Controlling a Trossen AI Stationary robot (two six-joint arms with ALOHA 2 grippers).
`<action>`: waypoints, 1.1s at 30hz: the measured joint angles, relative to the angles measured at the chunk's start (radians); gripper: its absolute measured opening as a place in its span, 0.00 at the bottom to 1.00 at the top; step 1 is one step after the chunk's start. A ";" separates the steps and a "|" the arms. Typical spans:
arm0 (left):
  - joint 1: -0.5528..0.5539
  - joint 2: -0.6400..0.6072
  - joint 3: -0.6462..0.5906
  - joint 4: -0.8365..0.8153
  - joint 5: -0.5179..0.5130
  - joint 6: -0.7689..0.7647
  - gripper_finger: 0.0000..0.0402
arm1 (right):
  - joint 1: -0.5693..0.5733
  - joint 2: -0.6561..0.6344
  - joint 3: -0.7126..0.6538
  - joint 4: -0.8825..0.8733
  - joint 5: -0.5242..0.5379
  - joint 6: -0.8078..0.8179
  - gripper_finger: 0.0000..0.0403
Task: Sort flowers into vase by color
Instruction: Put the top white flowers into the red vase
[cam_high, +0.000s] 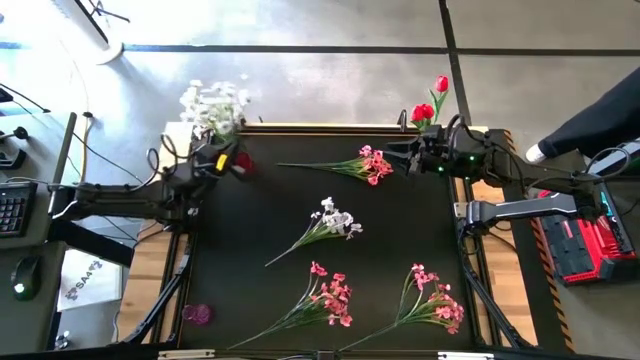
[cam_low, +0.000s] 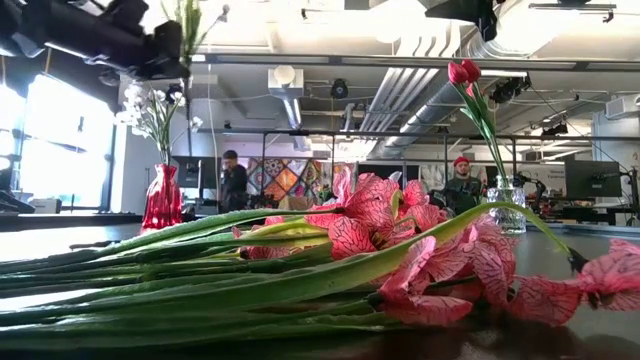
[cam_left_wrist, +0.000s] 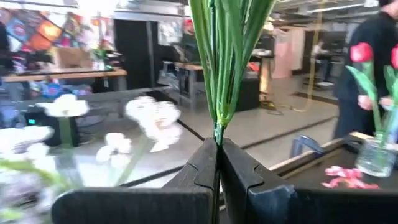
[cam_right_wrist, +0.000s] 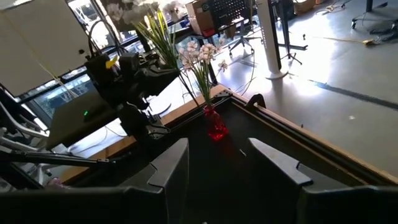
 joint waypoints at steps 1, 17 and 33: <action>0.000 -0.022 -0.006 -0.004 -0.015 0.018 0.00 | 0.000 0.000 0.000 0.000 0.000 0.008 0.37; 0.095 -0.143 -0.082 -0.094 -0.064 0.046 0.00 | 0.000 0.014 -0.001 0.009 0.001 0.022 0.37; 0.218 -0.132 -0.125 -0.080 -0.034 -0.051 0.00 | 0.000 0.047 -0.001 0.022 -0.027 0.069 0.37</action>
